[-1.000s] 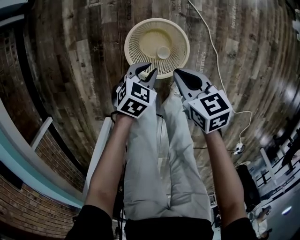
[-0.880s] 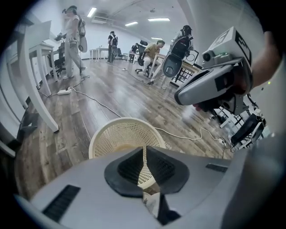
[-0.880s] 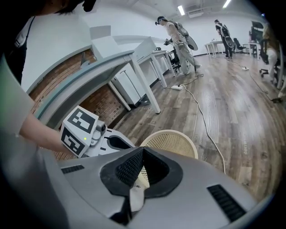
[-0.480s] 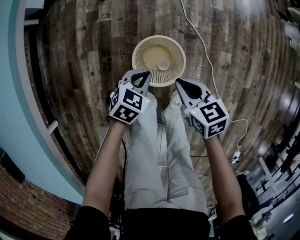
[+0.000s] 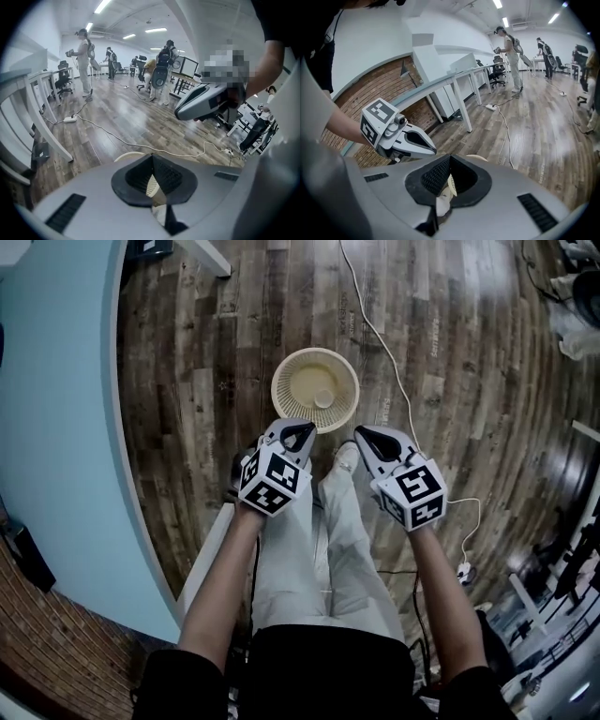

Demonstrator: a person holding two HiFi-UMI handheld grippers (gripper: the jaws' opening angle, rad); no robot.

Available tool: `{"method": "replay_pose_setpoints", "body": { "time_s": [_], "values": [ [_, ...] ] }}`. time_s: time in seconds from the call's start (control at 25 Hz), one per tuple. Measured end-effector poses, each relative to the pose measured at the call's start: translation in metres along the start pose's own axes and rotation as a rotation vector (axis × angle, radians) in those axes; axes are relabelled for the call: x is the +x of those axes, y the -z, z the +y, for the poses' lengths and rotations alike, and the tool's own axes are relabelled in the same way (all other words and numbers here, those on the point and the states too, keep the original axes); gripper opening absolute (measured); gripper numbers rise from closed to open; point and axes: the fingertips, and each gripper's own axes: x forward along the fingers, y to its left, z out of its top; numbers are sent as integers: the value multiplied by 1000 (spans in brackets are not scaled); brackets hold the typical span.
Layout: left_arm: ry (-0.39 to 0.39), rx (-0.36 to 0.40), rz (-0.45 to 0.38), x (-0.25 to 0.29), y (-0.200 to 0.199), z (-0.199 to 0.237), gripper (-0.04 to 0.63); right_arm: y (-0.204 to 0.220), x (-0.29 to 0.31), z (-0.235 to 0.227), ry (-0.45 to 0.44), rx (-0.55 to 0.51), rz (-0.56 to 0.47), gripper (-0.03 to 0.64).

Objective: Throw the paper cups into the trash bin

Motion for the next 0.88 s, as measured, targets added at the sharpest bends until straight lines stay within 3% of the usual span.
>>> {"method": "replay_pose_setpoints", "body": {
  "time_s": [0.52, 0.88],
  "values": [
    [-96, 44, -136, -102, -95, -23, 9, -117, -76, 43, 54, -141, -202, 5],
    [-178, 22, -191, -166, -122, -30, 9, -169, -131, 63, 44, -189, -280, 5]
  ]
}}
